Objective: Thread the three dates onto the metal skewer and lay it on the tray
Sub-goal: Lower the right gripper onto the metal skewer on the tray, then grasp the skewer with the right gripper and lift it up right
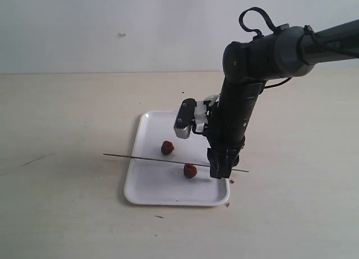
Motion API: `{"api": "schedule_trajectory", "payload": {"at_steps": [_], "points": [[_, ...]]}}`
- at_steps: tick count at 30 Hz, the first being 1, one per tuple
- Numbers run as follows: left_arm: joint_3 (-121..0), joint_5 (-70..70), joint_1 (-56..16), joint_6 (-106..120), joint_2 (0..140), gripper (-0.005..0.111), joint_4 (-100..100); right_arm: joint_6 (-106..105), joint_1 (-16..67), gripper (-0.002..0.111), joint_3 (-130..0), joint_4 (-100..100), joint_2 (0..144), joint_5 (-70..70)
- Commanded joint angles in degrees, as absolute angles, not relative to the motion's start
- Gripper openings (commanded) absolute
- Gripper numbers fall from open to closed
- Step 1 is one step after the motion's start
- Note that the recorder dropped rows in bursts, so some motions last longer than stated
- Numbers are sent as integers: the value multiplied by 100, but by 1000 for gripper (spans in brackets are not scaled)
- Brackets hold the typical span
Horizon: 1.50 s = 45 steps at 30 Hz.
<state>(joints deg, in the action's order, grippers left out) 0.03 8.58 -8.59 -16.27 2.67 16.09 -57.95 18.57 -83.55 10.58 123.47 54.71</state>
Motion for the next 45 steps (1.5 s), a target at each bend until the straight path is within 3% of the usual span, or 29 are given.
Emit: {"api": "schedule_trajectory", "payload": {"at_steps": [1, 7, 15, 22, 30, 37, 45], "points": [[0, 775, -854, -1664, 243, 0, 1591, -5916, 1862, 43, -8381, 1036, 12503, 5247], [0, 775, -854, -1664, 243, 0, 1591, -5892, 1862, 40, -8381, 1023, 12578, 5104], [0, 775, -854, -1664, 243, 0, 1591, -5673, 1862, 0, -8381, 998, 12578, 5115], [0, 775, -854, -1664, 243, 0, 1591, -5634, 1862, 0, -8381, 948, 12205, 5472], [0, 775, -854, -1664, 243, 0, 1591, -4733, 1862, 0, -8672, 807, 10619, 6284], [0, 775, -854, -1664, 243, 0, 1591, -2494, 1611, 0, -8779, 1038, 9528, 5132], [0, 775, -854, -1664, 243, 0, 1591, -2305, 740, 0, -7923, 1162, 9466, 5155]]}}
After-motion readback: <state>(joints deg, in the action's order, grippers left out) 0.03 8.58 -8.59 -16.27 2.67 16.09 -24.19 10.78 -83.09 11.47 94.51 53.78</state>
